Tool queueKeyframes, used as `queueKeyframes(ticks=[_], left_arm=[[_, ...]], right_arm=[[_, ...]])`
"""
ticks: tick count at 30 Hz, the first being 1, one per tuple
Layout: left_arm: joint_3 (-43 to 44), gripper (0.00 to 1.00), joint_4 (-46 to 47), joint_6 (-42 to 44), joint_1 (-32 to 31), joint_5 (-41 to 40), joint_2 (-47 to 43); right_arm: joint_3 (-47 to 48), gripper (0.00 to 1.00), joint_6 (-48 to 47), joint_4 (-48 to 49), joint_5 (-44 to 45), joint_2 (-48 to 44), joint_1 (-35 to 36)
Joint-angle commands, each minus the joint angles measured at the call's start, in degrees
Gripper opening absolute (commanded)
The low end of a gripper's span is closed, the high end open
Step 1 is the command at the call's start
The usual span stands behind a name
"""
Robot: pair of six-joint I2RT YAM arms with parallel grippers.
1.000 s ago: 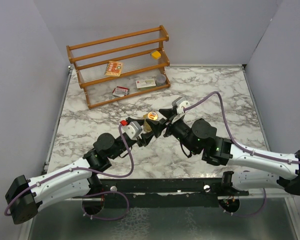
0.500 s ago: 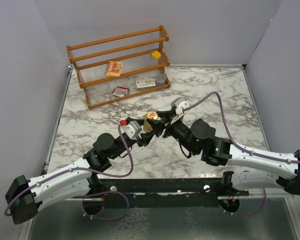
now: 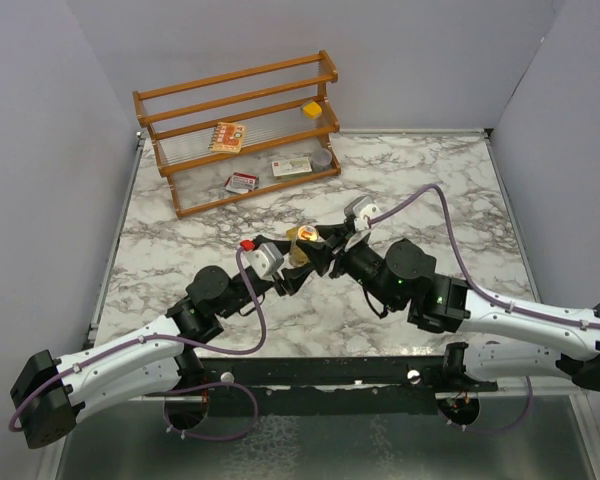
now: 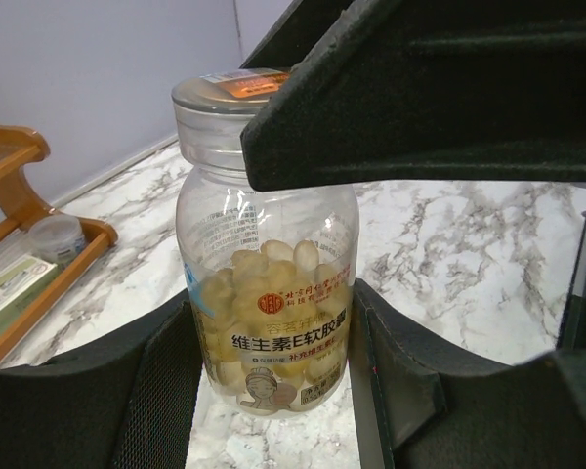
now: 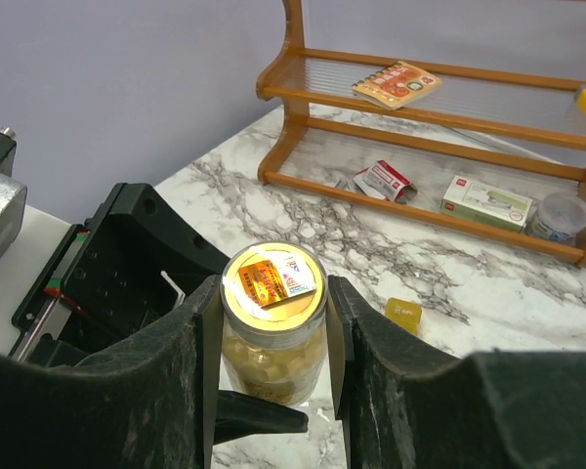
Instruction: Sort the pills into containers
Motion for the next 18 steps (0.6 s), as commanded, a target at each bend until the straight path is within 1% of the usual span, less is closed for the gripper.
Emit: queueKeyframes(ticks=[1,4,12,18], left_arm=[[2.2,0.00,2.1,-1.3,-0.2,9.0,0.2],[3.0,0.00,1.6,-2.6,-0.2,14.3,0.5],[5.3,0.00,1.6,-6.1,-0.2,32.9,-0.2],[7.3,0.00,1.7,-7.8,-0.3,37.7,0.5]], right_arm=[[-1.0,0.01,-0.5,-3.5,-1.3,-3.5,0.2],[-2.7,0.01,-0.4,-4.3,-3.7,-6.8,0.1],[-5.9,0.01,-0.1,-5.8,-11.6,-15.6,0.1],[-7.1,0.01,-0.5,-6.6,-15.6,-18.4,0.2]])
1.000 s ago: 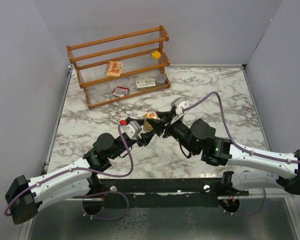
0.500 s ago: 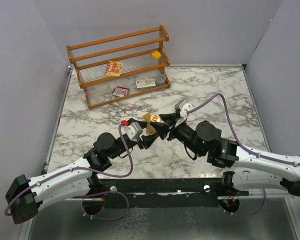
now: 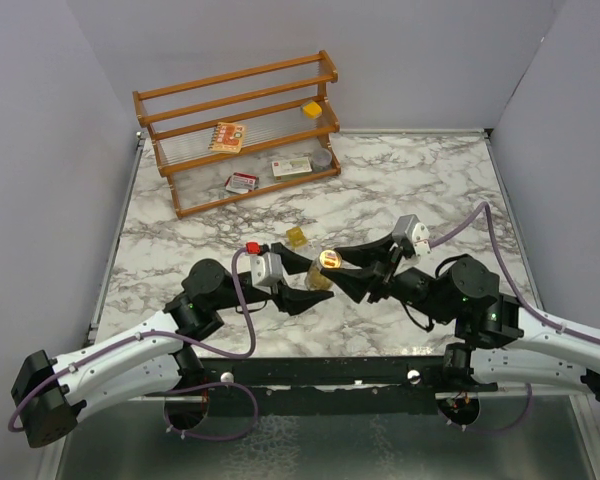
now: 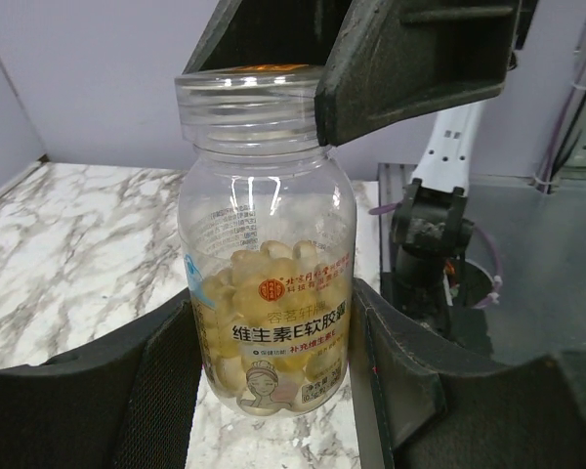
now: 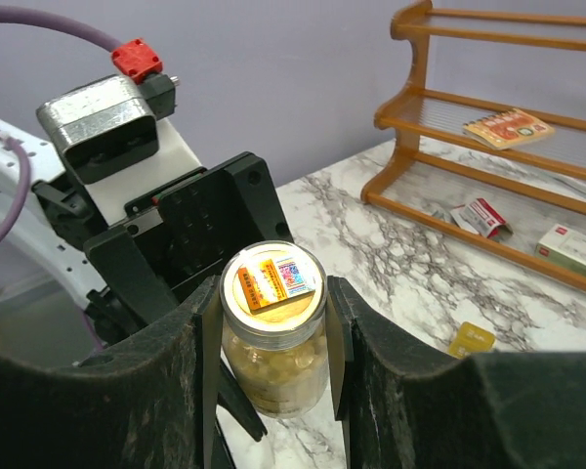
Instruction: Sort the pills into containers
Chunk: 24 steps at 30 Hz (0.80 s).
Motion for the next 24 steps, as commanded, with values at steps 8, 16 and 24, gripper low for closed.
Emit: queueKeyframes(ticks=[8,16,24], left_arm=[[4.1,0.00,3.2,-3.0,-0.5,22.2,1.6],[3.9,0.00,3.4,-2.1,-0.6,29.8,0.3],[3.5,0.00,3.4,-1.8,-0.6,31.1,0.6]], right_arm=[[-1.7,0.01,-4.0,-1.3,-10.3,-2.2,-0.7],[-1.2,0.01,-7.0,-4.6,-16.2,-6.3,-0.7],[-1.1,0.01,-7.8,-5.9,-13.9,-11.5,-0.8]])
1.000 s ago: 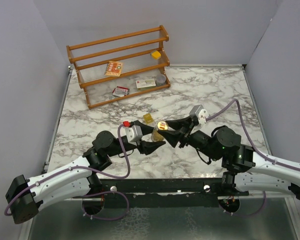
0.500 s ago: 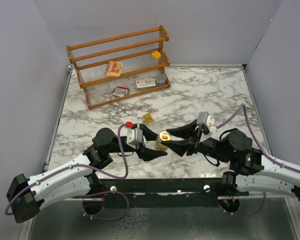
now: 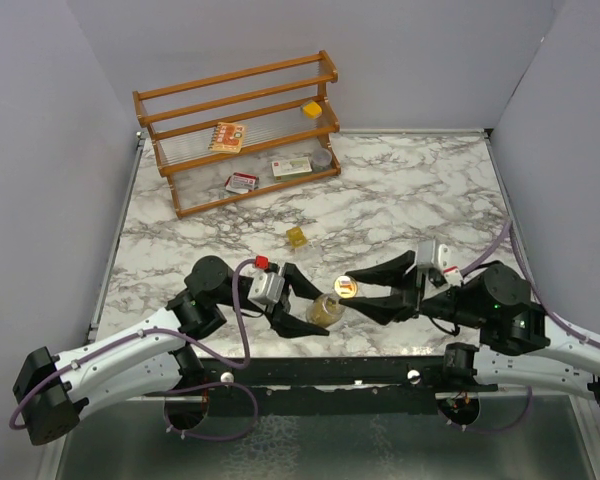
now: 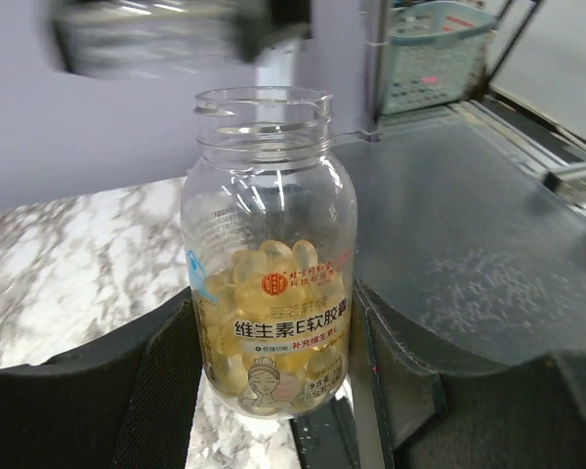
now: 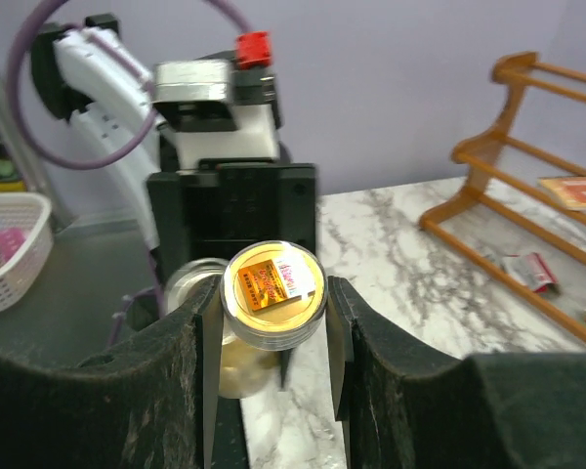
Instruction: Sort the pills into containers
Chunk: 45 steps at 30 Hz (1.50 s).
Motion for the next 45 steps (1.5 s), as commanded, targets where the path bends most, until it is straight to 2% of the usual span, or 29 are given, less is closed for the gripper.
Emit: queueKeyframes(ticks=[1,6,10,18,24,29,33,39,45], left_arm=[[1.5,0.00,3.2,1.2,-1.0,8.1,-1.2],[1.5,0.00,3.2,1.0,-1.0,7.4,-0.3],[1.1,0.00,2.5,0.9,-1.0,2.5,-0.6],[3.8,0.00,-12.8,4.3,-1.0,-20.4,0.2],[6.9,0.00,-23.2,3.7,-1.0,-39.7,1.0],[8.5,0.00,-31.1,2.4,-1.0,-49.0,2.0],[8.1,0.00,-34.6,1.6,-1.1,-52.1,3.6],[1.6,0.00,-31.7,-0.6,-1.0,-53.7,3.0],[2.4,0.00,-35.4,-1.9,-1.0,-56.6,4.9]], right_arm=[[-0.2,0.01,-2.2,-0.1,4.9,-3.4,-0.8],[-0.7,0.01,-2.2,1.2,6.2,-2.9,-0.8],[-0.2,0.01,-2.3,1.6,9.8,-1.0,-0.8],[-0.6,0.01,-3.1,5.2,21.9,0.7,-0.8],[-0.9,0.01,-5.1,8.9,32.7,2.9,-0.8],[-2.0,0.01,-6.0,12.3,43.2,6.3,-0.8],[-3.4,0.01,-7.1,16.4,49.9,8.9,-0.9],[-4.5,0.01,-7.7,19.4,55.0,10.8,-0.8],[-4.0,0.01,-3.2,16.0,56.8,10.8,-0.8]])
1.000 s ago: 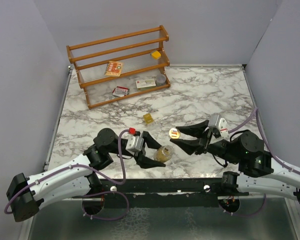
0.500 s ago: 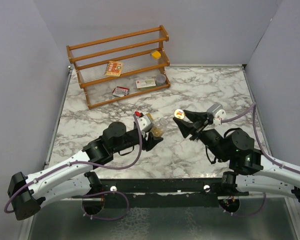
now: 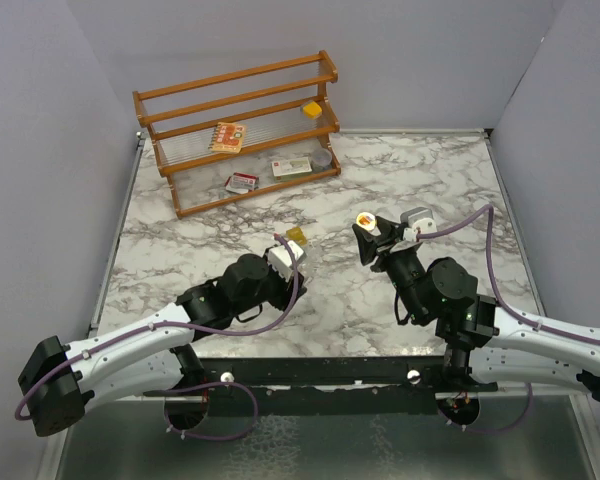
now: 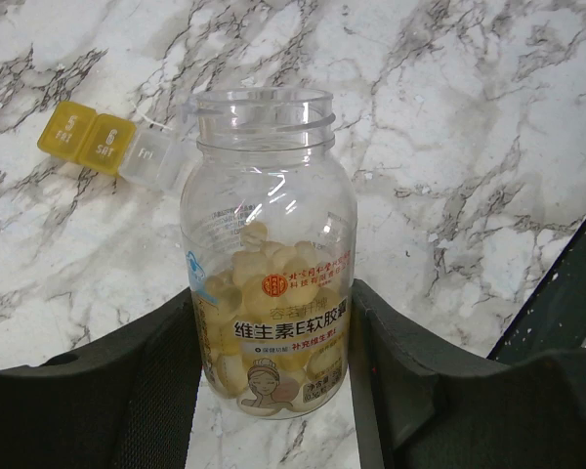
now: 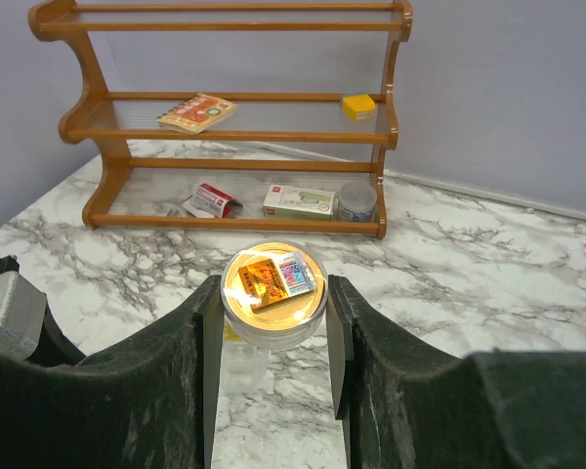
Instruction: Sort the pills into containers
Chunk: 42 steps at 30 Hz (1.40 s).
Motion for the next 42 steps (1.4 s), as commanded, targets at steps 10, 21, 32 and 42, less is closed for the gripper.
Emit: queueKeyframes(ticks=[10,21,32,42], left_arm=[[6.4,0.00,-1.6,-2.6,0.0,-10.3,16.1],[13.5,0.00,-9.6,-2.3,0.0,-12.1,21.0],[15.9,0.00,-18.7,-4.7,0.3,-16.5,27.0],[17.3,0.00,-18.1,0.0,4.7,-10.1,29.0]], right_arm=[[0.4,0.01,7.8,-3.9,4.7,4.5,0.0],[-2.1,0.01,9.3,-3.8,5.2,0.8,0.0],[-1.9,0.01,11.5,-6.6,7.0,1.0,-0.1],[-2.6,0.01,15.1,-9.3,4.0,0.6,0.0]])
